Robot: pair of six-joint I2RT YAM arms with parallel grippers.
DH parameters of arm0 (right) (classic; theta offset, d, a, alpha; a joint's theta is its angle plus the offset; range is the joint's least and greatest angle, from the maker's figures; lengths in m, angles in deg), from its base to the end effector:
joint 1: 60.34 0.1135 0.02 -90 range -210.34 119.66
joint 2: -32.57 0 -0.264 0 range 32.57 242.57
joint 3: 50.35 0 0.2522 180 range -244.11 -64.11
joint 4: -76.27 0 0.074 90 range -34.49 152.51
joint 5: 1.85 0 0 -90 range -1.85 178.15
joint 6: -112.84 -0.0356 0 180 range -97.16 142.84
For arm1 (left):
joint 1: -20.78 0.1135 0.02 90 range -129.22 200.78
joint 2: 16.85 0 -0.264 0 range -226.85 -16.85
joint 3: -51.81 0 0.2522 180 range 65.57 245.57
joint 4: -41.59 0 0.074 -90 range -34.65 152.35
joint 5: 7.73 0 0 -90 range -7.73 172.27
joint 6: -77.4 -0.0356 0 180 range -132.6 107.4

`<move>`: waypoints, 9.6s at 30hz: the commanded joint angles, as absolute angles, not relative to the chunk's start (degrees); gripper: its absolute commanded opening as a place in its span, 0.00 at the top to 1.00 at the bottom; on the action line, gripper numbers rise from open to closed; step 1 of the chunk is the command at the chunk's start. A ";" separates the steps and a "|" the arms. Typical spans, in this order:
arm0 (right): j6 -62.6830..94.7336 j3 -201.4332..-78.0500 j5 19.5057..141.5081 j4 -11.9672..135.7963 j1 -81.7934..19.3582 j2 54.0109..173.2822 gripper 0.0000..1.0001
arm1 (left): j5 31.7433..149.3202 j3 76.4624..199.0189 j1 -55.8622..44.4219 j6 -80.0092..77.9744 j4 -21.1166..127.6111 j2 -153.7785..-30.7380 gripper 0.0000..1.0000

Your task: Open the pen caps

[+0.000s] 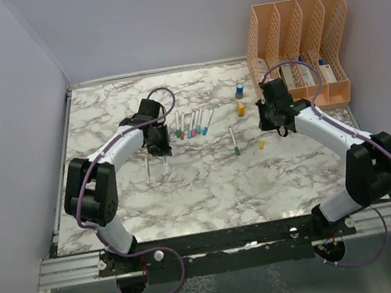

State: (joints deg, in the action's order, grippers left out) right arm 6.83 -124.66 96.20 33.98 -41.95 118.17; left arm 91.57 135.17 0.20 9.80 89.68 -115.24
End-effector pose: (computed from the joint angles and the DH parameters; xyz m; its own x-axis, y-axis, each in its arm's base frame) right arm 0.2976 0.0937 0.2394 -0.7984 0.0224 -0.6018 -0.0138 0.9984 0.0554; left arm 0.3270 -0.1289 0.2119 -0.9303 -0.0524 -0.3631 0.0658 0.9499 -0.3056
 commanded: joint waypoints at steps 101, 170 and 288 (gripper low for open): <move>3.72 -133.70 92.21 31.20 -29.59 143.49 0.86 | 86.32 124.12 0.36 21.66 69.68 -95.66 0.01; 5.22 -127.85 68.82 55.42 -25.06 121.98 0.47 | 99.73 121.89 -10.63 45.89 38.33 -109.56 1.00; 5.15 -124.62 98.03 33.98 -39.84 127.17 0.99 | 82.10 139.40 5.58 5.94 95.98 -110.21 0.51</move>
State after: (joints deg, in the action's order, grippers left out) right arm 5.08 -120.99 98.17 32.18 -39.46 123.79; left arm 84.01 134.80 6.01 5.10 95.14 -116.05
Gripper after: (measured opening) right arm 0.114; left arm 0.488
